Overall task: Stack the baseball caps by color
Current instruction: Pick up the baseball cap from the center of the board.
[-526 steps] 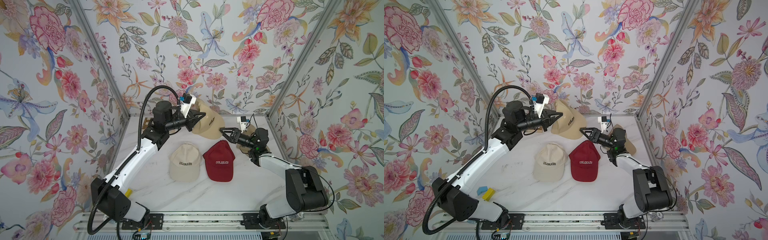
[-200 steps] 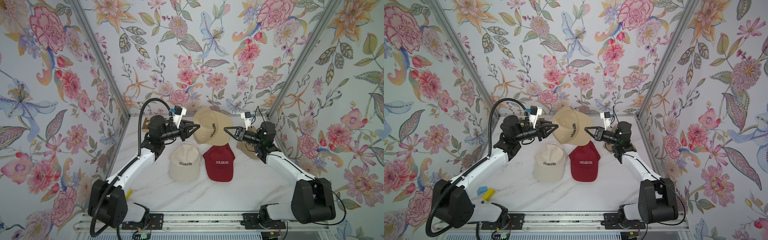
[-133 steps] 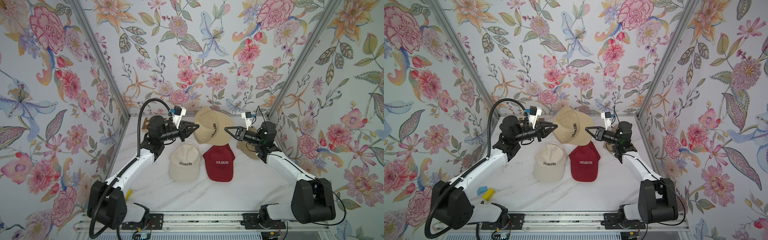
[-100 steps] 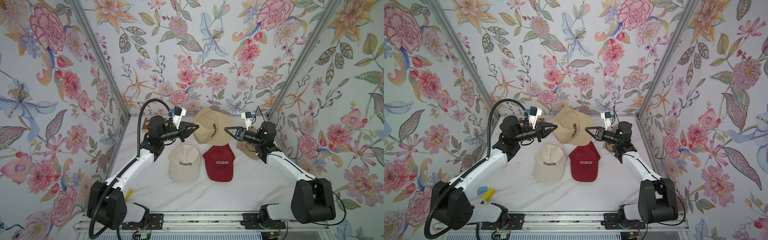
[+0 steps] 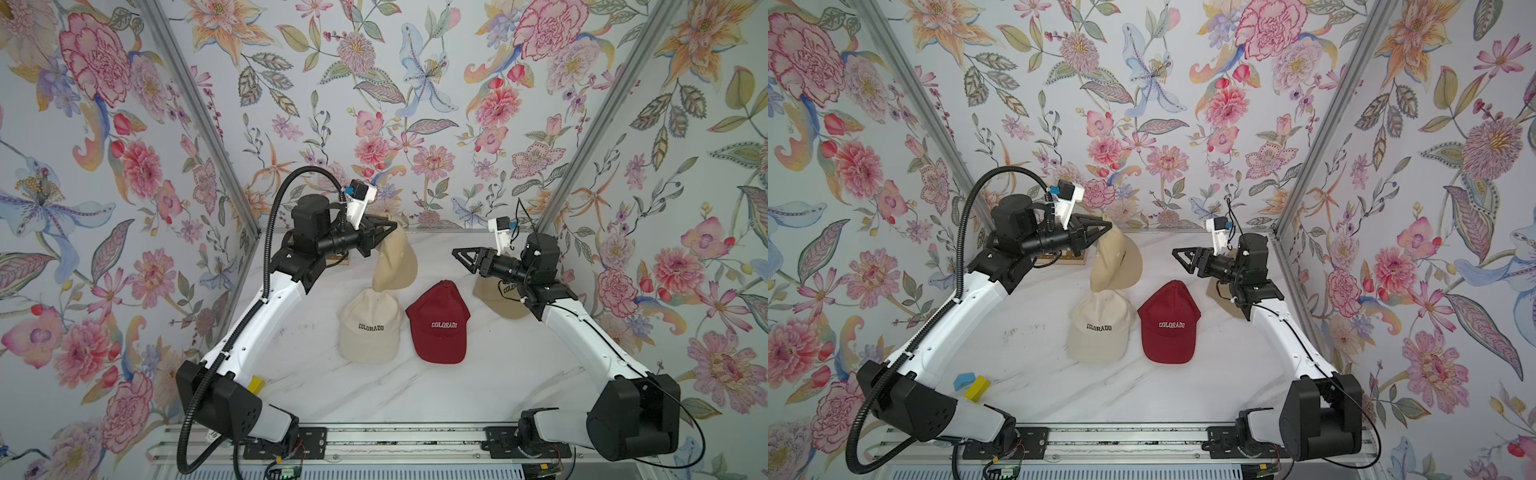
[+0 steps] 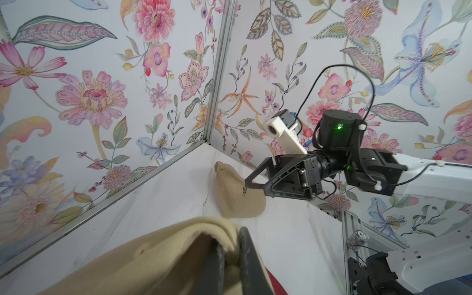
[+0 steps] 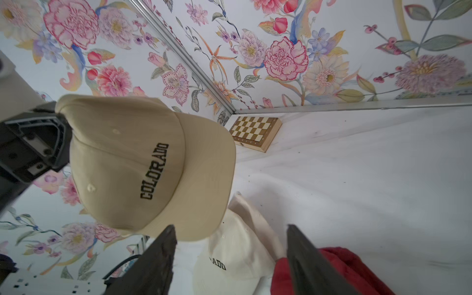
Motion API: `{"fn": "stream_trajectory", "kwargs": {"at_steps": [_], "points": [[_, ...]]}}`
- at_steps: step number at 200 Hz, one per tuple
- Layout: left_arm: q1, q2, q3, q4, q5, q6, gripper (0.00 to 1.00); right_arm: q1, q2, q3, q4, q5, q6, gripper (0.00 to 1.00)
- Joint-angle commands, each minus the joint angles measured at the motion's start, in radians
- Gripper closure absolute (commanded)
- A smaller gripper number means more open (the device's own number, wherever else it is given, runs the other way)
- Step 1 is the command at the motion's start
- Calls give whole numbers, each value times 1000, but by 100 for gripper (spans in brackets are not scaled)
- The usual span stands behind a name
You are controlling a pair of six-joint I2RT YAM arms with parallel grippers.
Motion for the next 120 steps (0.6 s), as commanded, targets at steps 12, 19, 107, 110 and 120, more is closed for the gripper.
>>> {"fn": "stream_trajectory", "kwargs": {"at_steps": [12,19,107,110,120], "points": [[-6,90,173,-373,-96,154,100,79,-60,108,-230,155,-276,1],[-11,108,196,-415,-102,171,100,104,-70,123,-249,184,-328,1],[-126,219,369,-708,-246,313,100,421,-56,139,-150,388,-684,1],[-127,219,371,-709,-244,313,100,427,-47,141,-148,391,-688,2],[-133,221,382,-712,-240,315,100,441,-27,152,-138,397,-695,4]]}}
